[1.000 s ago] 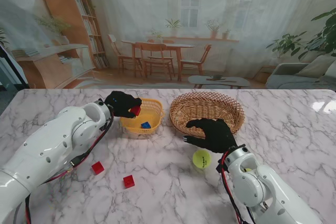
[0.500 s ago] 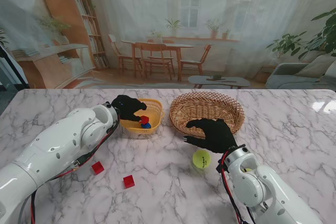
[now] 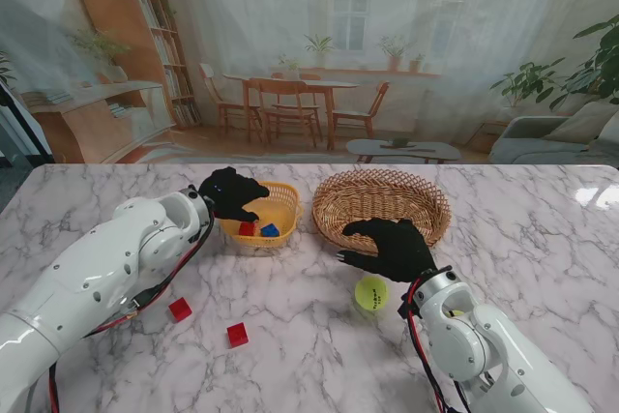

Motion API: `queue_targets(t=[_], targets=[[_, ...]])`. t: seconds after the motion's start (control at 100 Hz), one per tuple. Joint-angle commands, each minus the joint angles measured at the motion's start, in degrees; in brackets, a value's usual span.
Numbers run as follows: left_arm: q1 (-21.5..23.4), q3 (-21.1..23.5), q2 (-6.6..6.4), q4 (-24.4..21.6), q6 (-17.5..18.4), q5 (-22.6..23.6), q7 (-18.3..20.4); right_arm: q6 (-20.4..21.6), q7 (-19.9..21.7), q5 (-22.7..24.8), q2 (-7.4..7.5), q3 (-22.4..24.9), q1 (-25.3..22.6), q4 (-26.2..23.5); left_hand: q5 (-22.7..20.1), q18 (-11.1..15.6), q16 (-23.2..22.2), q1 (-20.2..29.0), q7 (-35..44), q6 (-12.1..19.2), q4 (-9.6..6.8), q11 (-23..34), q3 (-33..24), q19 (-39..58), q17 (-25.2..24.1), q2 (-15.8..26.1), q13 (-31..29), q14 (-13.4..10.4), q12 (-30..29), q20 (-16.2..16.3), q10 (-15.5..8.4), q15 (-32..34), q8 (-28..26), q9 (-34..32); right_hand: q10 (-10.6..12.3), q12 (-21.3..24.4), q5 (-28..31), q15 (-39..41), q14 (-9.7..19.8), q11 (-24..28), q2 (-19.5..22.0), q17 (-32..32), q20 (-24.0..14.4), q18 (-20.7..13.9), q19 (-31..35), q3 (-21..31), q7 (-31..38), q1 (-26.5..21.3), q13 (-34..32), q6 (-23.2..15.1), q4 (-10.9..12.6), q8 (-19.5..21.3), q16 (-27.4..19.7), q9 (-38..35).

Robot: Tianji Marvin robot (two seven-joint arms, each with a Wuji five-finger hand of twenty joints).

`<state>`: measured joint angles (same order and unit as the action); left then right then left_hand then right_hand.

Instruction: Sort the blocks and the balls into two baskets

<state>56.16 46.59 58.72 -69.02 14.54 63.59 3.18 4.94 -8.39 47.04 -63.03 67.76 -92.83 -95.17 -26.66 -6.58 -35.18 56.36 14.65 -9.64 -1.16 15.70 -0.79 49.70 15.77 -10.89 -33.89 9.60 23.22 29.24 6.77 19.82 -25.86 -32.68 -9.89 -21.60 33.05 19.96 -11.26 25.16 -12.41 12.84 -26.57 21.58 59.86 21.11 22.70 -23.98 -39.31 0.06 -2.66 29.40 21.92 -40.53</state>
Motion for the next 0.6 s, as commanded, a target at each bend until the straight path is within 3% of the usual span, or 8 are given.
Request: queue_targets(t=[0.0, 0.3, 0.59], targets=[[1.3, 1.35, -0.66, -1.81, 1.18, 0.91, 1.15, -0.04, -0.03, 0.14, -0.02, -0.1, -0.09, 0.11, 0.07, -0.84, 2.55, -1.5, -1.19, 0.11, -0.06, -1.83, 1.11, -2.77, -2.08, 1.02, 1.99, 1.09, -1.93, -2.19, 1.41, -2.76, 0.24, 2.08, -0.2, -0.27, -1.89, -0.77, -0.3, 0.54, 1.83, -0.86, 0.14, 1.15, -0.74, -0.86, -1.04, -1.5, 0.05, 0.96, 1.1, -0.54, 0.48, 2.18], [11.43, 12.34, -1.71, -10.48, 7.22, 7.86, -0.43, 0.02, -0.16, 0.14, -0.04, 0.08, -0.27, 0.01, -0.63, -1.43, 4.27, -4.22, -2.41, 0.27, 0.35, -3.06, 1.32, -3.99, -3.27, 1.86, 2.75, 1.56, -2.87, -3.76, 1.68, -3.3, 0.19, 1.02, -0.18, -0.26, -1.9, -0.77, -0.35, 0.53, 1.85, -0.89, 0.13, 1.22, -0.74, -0.84, -1.05, -1.52, 0.05, 0.99, 1.11, -0.54, 0.48, 2.2], [18.18, 17.59, -2.12, -15.09, 11.53, 10.85, -3.15, 0.01, 0.05, 0.17, 0.0, -0.07, -0.08, 0.19, -1.49, -2.33, 3.67, -4.31, -2.94, -0.09, 0.54, -2.76, 1.37, -2.66, -3.27, 2.22, 1.4, 1.54, -2.04, -3.26, 1.41, -2.08, -0.22, -0.28, -0.14, -0.26, -1.87, -0.74, -0.39, 0.55, 1.78, -0.87, 0.13, 1.18, -0.73, -0.86, -1.04, -1.51, 0.01, 0.97, 1.11, -0.53, 0.49, 2.15]])
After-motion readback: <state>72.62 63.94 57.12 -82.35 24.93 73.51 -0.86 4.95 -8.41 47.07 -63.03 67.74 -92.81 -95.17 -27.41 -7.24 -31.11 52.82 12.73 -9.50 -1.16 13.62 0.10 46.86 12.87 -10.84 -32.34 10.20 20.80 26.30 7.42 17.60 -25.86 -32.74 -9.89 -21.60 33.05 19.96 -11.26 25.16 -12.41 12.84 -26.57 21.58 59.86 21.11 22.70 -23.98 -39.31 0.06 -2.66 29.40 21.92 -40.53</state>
